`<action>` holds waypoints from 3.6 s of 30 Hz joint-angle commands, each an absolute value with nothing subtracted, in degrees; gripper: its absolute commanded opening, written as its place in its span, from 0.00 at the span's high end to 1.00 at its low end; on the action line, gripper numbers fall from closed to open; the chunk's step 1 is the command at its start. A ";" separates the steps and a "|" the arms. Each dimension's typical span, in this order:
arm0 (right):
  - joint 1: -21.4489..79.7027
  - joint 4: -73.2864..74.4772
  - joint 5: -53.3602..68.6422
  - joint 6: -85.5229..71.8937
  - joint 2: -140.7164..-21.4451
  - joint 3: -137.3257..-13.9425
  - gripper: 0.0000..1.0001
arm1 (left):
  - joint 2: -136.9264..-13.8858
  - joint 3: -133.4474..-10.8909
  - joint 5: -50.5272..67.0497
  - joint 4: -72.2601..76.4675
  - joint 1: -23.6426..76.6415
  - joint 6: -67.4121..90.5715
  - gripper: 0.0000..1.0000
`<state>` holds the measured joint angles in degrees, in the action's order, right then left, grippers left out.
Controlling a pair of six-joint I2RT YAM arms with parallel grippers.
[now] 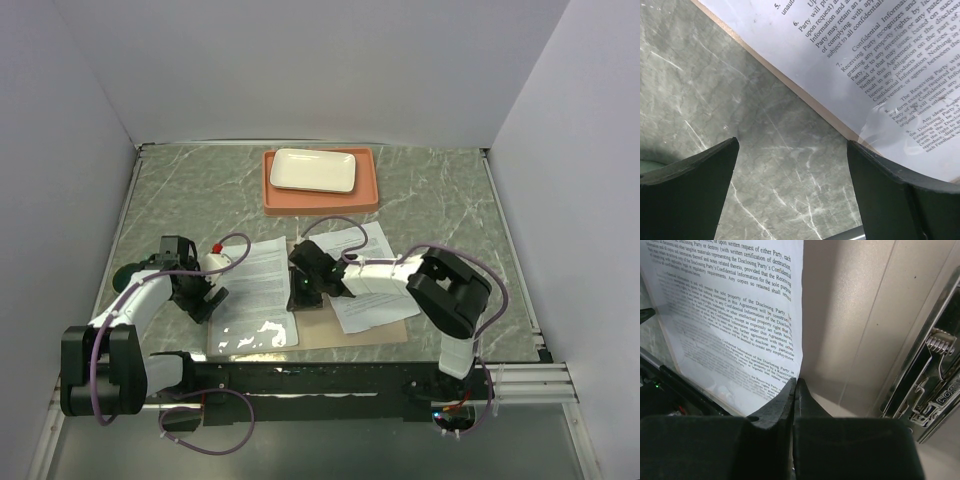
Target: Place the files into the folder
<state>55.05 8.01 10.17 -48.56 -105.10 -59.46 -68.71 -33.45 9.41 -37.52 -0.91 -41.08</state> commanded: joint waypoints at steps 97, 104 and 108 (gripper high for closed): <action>49.39 22.70 -6.24 -35.87 -91.07 -67.44 0.01 | -63.64 -55.41 16.53 -44.68 8.44 -19.16 0.04; 45.71 6.43 8.86 -36.38 -76.14 -56.26 0.01 | -51.88 -60.47 14.15 -41.42 11.78 -18.18 0.04; 42.28 -0.69 11.18 -37.89 -74.80 -49.84 0.19 | -38.36 -50.49 13.54 -35.71 11.78 -20.05 0.04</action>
